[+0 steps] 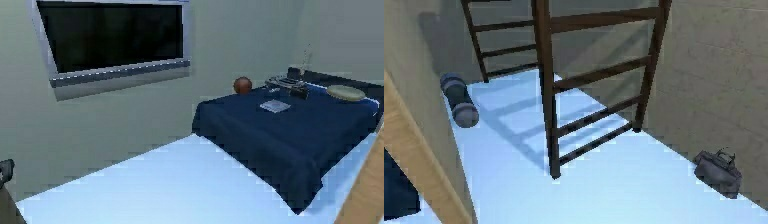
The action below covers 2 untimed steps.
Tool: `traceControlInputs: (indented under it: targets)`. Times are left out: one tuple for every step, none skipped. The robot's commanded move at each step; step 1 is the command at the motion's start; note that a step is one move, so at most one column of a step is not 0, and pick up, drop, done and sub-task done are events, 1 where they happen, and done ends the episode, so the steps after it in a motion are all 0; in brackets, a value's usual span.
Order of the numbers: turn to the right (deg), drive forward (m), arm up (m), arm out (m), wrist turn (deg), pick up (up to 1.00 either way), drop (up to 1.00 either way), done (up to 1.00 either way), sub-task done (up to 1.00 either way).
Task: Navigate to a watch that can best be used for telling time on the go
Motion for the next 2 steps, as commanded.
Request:
traceControlInputs:
  targets:
    - [-6.0, 0.00, 0.00, 0.00, 0.0, 0.00, 0.00, 0.00, 0.00]
    - [0.0, 0.55, 0.00, 0.00, 0.0, 0.00, 0.00, 0.00, 0.00]
